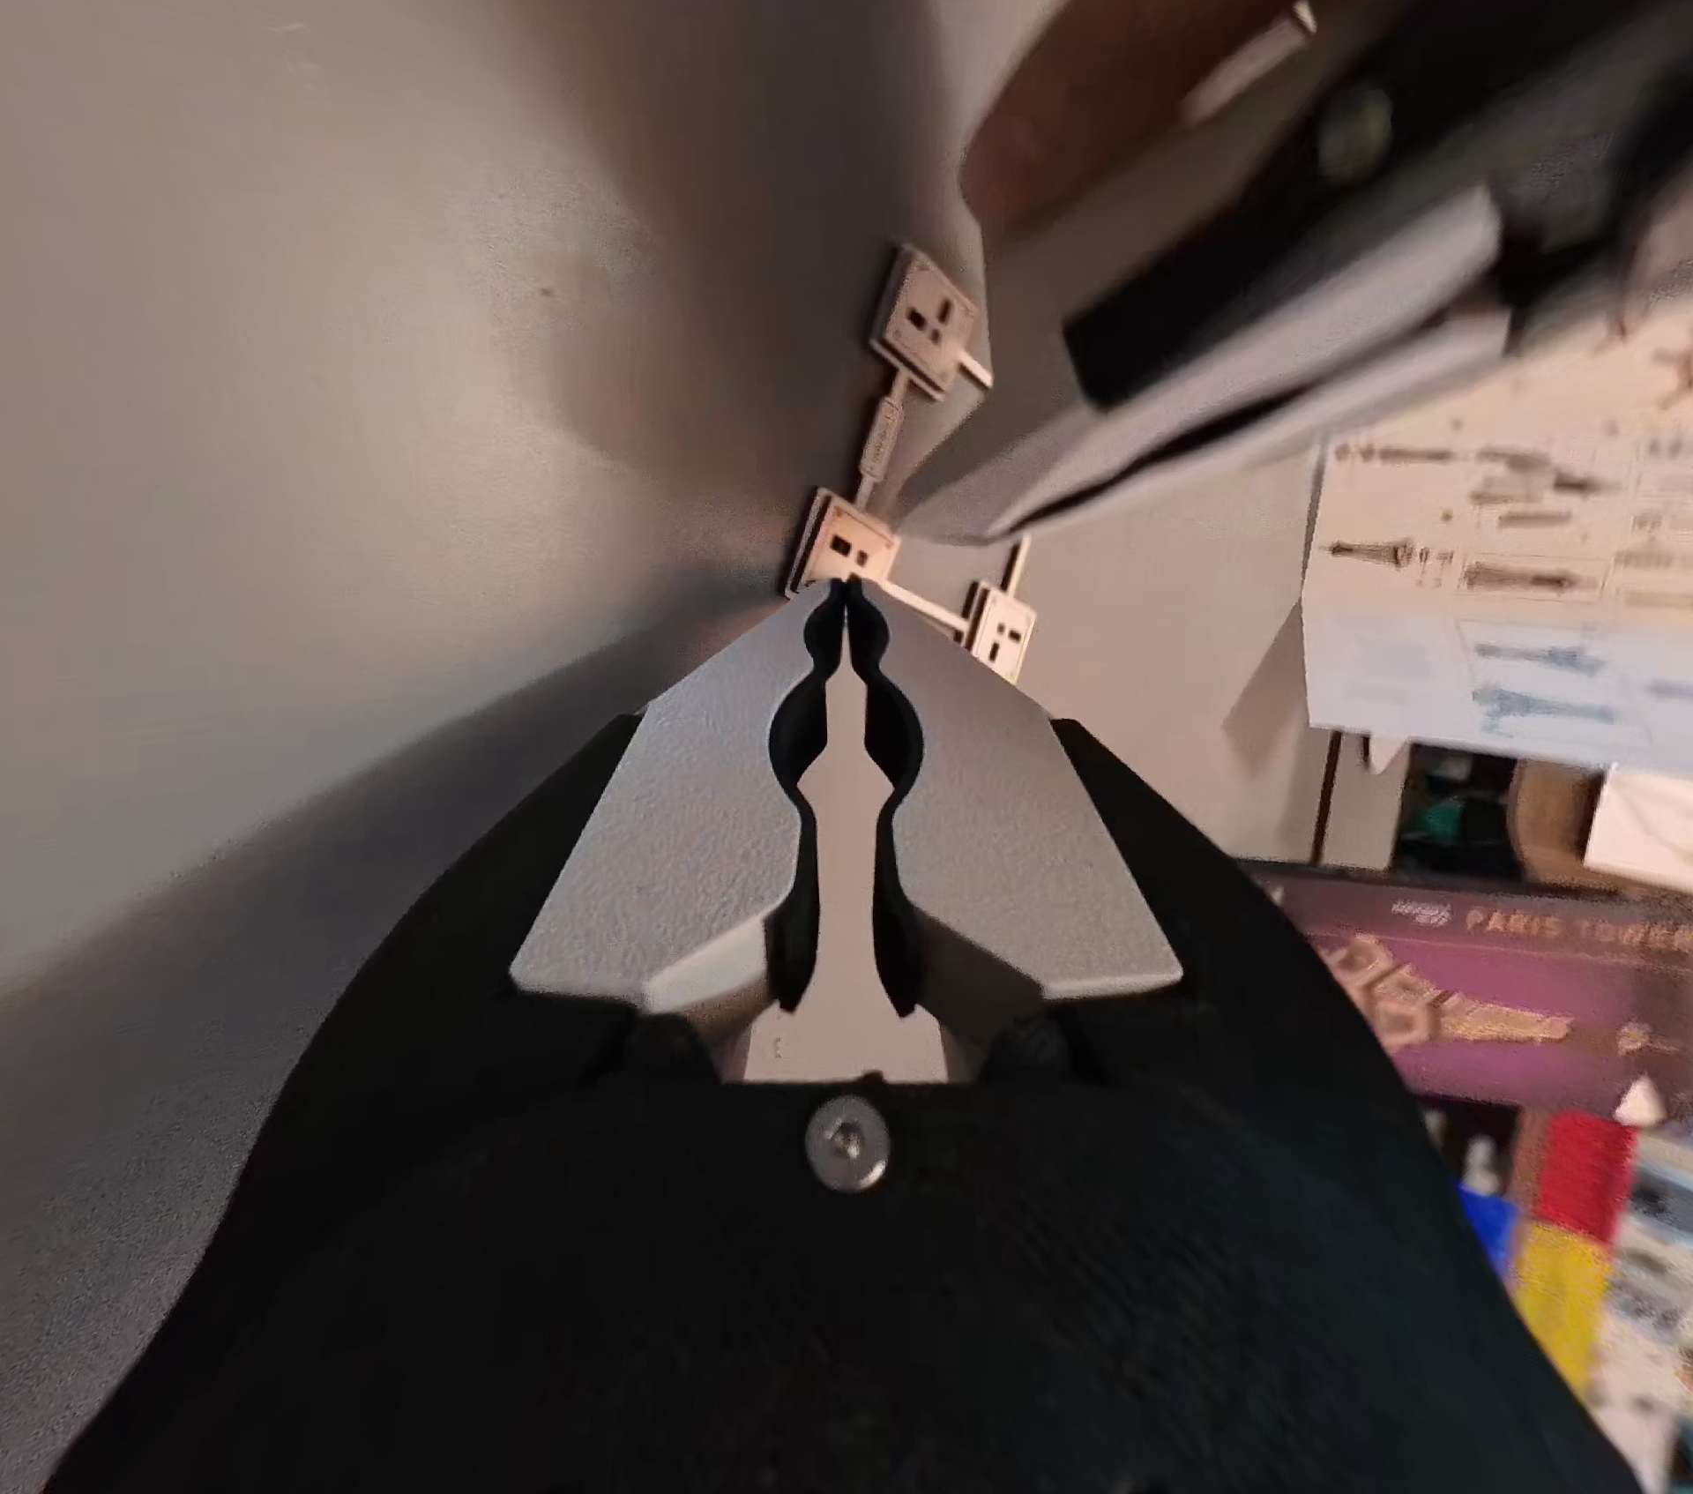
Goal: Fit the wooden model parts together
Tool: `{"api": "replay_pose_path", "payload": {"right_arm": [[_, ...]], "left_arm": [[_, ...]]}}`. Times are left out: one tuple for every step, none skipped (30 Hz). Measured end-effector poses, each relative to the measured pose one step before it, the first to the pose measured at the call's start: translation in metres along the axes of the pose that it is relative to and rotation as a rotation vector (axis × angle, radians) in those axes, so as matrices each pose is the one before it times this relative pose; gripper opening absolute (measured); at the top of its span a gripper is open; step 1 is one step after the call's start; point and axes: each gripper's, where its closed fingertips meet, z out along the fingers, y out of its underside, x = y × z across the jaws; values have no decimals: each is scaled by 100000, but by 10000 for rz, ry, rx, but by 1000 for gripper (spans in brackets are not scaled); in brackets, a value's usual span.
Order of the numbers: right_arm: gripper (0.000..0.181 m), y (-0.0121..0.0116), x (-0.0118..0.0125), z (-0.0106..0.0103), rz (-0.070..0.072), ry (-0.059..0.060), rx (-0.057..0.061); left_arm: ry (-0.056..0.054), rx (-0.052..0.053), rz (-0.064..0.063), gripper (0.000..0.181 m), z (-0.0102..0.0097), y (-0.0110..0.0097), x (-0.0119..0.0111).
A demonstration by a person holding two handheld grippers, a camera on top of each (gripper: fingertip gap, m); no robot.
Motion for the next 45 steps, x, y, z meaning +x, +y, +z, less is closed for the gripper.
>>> {"api": "replay_pose_path", "payload": {"right_arm": [[9,417,489,-260,767,287,156],[14,345,430,-486,894,81,192],[20,167,-8,-530,1037,-341,265],[25,-69,-135,-409,1163,-508,343],[31,-370,154,-357,928,-330,477],[36,-566,112,-337,616,-317,608],[42,-527,-90,-147,525,-435,556],[47,-363,-151,37,536,-470,402],[48,-128,38,203,484,-321,238],[47,216,179,290,282,-180,-29],[47,474,302,323,80,4,-218],[47,590,85,352,-25,-40,-335],[48,545,-88,329,-33,-88,-348],[48,351,-65,273,2,-39,-227],[47,263,-114,228,31,-94,-137],[45,111,-87,192,49,-107,-19],[41,-5,56,161,16,-24,82],[38,48,32,179,17,-38,62],[36,182,-95,166,43,-126,-28],[32,-177,-5,40,64,-54,178],[29,-1,59,17,84,-37,28],[27,-15,52,4,68,-38,8],[25,-16,43,0,67,-68,9],[24,-39,13,20,92,-94,12],[25,-5,-243,-1,66,-258,2],[23,-4,-199,-9,61,-223,7],[23,-11,7,-17,119,-104,9],[23,-7,-8,-24,132,-133,14],[22,-13,1,-31,180,-162,17],[22,1,25,-33,229,-174,15],[22,-20,11,-30,220,-187,18],[22,-7,4,-26,164,-155,13],[22,15,8,-12,15,-54,-10],[22,10,-7,3,-28,-4,-7],[22,-5,-13,5,-47,28,0],[22,2,-16,8,-111,82,-1],[23,-2,-36,16,-133,78,1],[22,15,-90,-7,-116,32,-7],[22,16,-86,-5,-100,7,-13],[22,9,3,4,-50,37,-7],[22,18,-29,-5,-22,-4,-6],[22,-10,5,-12,8,-6,3],[22,9,0,-25,9,-13,8],[25,31,-26,-54,-15,-5,10],[30,29,12,-101,-10,21,27]], "left_arm": [[-448,624,42,0,-616,-230,-347],[-512,612,199,4,-635,-218,-383],[-423,464,372,10,-589,-68,-239],[-263,316,521,17,-439,92,33],[-216,198,442,24,-266,140,86],[-24,141,263,23,-74,42,340],[232,153,110,25,181,-87,662],[251,136,21,30,341,-104,582],[114,73,11,31,423,35,235],[77,-2,19,31,393,181,77],[131,-39,-33,32,331,210,91],[105,-16,-85,35,278,115,-3],[-25,59,-74,35,244,-27,-225],[-10,79,-44,35,216,-39,-208],[136,8,-39,35,195,73,-25],[70,-28,-44,35,189,129,-114],[-6,-46,-40,34,162,181,-217],[139,-49,-41,33,151,205,25],[145,132,-59,31,101,-80,54],[67,203,-11,31,92,-198,9],[109,127,57,31,119,-79,143],[130,68,77,29,111,-33,189],[45,75,62,29,88,-71,71],[44,80,91,26,83,-99,100],[33,46,123,22,32,-39,60],[-41,-3,146,22,5,-8,-60],[-7,-5,126,22,-4,1,1],[17,1,98,22,0,9,16],[-20,1,131,22,-7,-4,0],[-91,12,234,22,-8,-17,0],[-101,17,163,22,-14,-5,8],[-74,33,70,22,-9,-9,2],[-61,48,85,22,-7,-9,3],[-47,35,-2,22,-6,-2,3],[17,-22,-257,22,7,-2,10],[38,-40,-256,22,16,14,9],[8,-14,3,22,-3,-3,27],[41,-19,35,22,5,-31,119],[-5,-67,-30,22,1,-2,57],[-49,-60,94,22,-13,-10,28],[-60,-29,120,22,-14,-6,9],[-24,-5,-17,22,-5,-24,5],[38,17,-117,22,9,-7,36],[31,24,-130,22,1,15,-3],[17,26,-84,22,-1,4,26]]}}
